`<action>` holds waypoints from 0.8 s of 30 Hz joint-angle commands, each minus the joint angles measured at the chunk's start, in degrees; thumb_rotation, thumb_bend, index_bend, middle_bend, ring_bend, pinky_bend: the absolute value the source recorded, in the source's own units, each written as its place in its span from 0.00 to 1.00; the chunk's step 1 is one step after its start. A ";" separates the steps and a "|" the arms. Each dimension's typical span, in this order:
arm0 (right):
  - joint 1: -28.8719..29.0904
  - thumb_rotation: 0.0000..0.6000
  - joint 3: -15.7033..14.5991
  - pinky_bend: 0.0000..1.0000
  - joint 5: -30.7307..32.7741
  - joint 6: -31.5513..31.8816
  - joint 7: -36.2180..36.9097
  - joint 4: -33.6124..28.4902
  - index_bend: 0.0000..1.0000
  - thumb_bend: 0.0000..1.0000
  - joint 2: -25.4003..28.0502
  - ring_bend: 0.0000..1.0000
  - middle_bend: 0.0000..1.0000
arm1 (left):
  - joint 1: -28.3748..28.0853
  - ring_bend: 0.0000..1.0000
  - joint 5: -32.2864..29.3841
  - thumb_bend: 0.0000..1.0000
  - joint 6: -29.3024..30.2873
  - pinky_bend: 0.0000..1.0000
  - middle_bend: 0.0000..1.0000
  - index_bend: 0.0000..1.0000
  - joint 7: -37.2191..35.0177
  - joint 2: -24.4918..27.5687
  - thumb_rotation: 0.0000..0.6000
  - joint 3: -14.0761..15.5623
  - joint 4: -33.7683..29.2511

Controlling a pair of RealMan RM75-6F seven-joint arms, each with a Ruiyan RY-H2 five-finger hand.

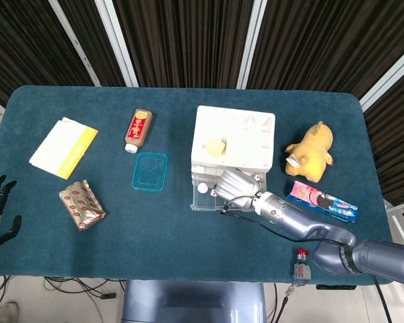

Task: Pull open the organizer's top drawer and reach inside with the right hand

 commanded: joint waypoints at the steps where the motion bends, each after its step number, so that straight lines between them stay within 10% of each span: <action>1: -0.04 1.00 0.03 0.98 0.08 0.13 0.17 -0.06 0.56 0.28 0.00 0.97 0.99 | -0.01 0.00 -0.01 0.42 -0.02 0.00 0.02 0.10 0.01 0.00 1.00 0.01 0.00; 24: -0.02 1.00 0.58 0.98 -0.79 1.42 1.16 -1.21 0.61 0.28 1.16 0.98 0.99 | -0.02 0.00 -0.08 0.42 -0.06 0.00 0.02 0.10 0.06 0.09 1.00 0.01 -0.16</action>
